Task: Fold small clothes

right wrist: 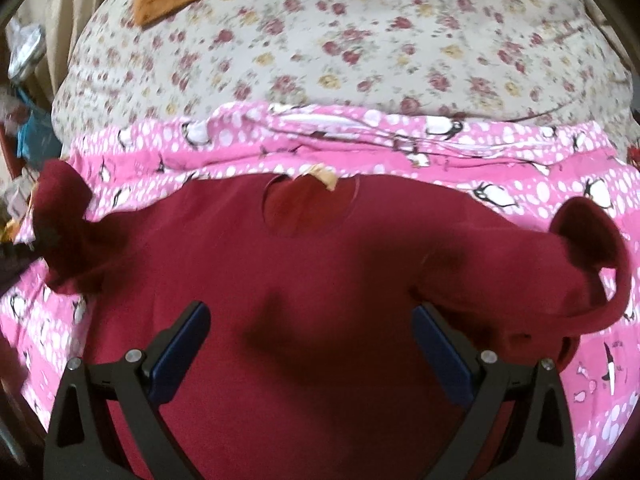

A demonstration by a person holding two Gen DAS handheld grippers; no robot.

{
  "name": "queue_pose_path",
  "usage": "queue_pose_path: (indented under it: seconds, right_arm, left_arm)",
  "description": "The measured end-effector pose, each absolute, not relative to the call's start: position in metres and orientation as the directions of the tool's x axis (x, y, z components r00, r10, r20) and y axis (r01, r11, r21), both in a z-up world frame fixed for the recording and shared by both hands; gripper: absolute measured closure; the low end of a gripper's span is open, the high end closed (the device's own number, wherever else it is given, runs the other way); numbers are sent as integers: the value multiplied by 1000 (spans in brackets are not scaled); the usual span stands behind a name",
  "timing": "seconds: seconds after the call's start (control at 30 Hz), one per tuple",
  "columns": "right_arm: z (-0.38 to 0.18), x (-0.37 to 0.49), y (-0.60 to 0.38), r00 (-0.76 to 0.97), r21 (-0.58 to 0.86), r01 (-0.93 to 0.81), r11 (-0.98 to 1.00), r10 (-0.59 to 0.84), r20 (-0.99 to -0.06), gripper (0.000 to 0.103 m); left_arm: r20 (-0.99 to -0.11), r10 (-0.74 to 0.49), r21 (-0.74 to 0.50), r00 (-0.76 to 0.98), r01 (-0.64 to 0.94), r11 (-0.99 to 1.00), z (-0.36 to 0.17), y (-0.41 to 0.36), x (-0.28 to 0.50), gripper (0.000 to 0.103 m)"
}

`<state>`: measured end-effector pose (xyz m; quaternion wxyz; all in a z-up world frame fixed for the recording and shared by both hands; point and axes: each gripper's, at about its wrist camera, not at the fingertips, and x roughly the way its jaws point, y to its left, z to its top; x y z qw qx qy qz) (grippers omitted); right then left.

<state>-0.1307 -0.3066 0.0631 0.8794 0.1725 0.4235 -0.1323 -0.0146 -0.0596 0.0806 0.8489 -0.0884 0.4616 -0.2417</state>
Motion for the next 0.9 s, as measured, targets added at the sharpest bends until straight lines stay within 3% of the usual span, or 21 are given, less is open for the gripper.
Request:
queue_pose_path:
  seconds: [0.33,0.43,0.5,0.8,0.9]
  right_arm:
    - [61,-134,-325,610,234,423,875,-84,-788,1]
    - [56,-133,-323,605,245,418,874,-66,-794,1]
    - [55,-131,-320,603,244,411,879,-61,-795,1]
    - [52,-129,-312,623,308,350,885,26,-782,1]
    - [51,-126,-302,630,327,299,896,71,-773,6]
  left_arm:
    - [-811,-460,-307,363,406,861,32,-118,-37,103]
    - [-793,-507,-358,336,417,836,31,-114,-38,91]
    - [-787,-528,-388,318,411,825,33,-113,-39,89]
    - [-817,-401,-223,415,414,883,61,-90,-57,89]
    - [-810,-351,-178,470,373,911,59,-72,-53,86]
